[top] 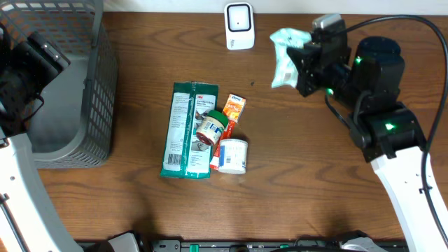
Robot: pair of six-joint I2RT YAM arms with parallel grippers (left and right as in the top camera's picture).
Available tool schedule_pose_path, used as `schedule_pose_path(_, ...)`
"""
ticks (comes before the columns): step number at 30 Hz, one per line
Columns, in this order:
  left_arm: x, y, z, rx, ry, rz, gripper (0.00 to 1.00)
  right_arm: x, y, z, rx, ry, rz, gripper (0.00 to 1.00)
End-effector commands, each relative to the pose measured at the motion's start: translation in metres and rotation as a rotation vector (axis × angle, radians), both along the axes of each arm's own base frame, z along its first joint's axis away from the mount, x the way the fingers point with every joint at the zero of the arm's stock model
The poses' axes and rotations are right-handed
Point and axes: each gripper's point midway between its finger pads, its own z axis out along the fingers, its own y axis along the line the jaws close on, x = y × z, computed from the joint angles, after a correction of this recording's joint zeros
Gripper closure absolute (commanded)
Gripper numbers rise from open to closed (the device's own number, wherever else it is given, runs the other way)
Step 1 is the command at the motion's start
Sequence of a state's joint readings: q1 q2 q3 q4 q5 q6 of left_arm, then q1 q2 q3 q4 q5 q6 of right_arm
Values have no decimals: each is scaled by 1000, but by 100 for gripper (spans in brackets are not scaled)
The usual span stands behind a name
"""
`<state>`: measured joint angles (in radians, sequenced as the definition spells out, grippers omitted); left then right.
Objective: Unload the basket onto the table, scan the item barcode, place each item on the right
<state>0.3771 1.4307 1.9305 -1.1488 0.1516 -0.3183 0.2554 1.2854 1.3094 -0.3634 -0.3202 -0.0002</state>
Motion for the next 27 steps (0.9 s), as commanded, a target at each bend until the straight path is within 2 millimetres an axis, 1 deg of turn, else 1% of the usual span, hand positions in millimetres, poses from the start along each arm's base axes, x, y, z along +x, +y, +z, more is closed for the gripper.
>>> schedule_pose_path(1, -1, 2, 0, -5, -1, 12, 12, 15, 3, 12, -61, -100, -10, 99)
schedule_pose_path(6, -1, 2, 0, -5, -1, 12, 12, 41, 4, 22, -64, -193, -93, 99)
schedule_pose_path(8, -1, 2, 0, -5, -1, 12, 12, 48, 3, 27, -65, -215, -117, 99)
schedule_pose_path(11, -1, 2, 0, -5, -1, 12, 12, 60, 8, 39, -104, -245, -121, 99)
schedule_pose_path(15, -1, 2, 0, -5, -1, 12, 12, 82, 19, 61, -175, -272, -131, 99)
schedule_pose_path(16, -1, 2, 0, -5, -1, 12, 12, 92, 25, 68, -194, -277, -131, 99)
schedule_pose_path(18, -1, 2, 0, -5, -1, 12, 12, 109, 33, 74, -218, -282, -132, 99)
schedule_pose_path(20, -1, 2, 0, -5, -1, 12, 12, 126, 41, 74, -236, -281, -140, 99)
schedule_pose_path(22, -1, 2, 0, -5, -1, 12, 12, 143, 47, 68, -252, -280, -162, 99)
schedule_pose_path(27, -1, 2, 0, -5, -1, 12, 12, 183, 62, 43, -367, -336, -252, 99)
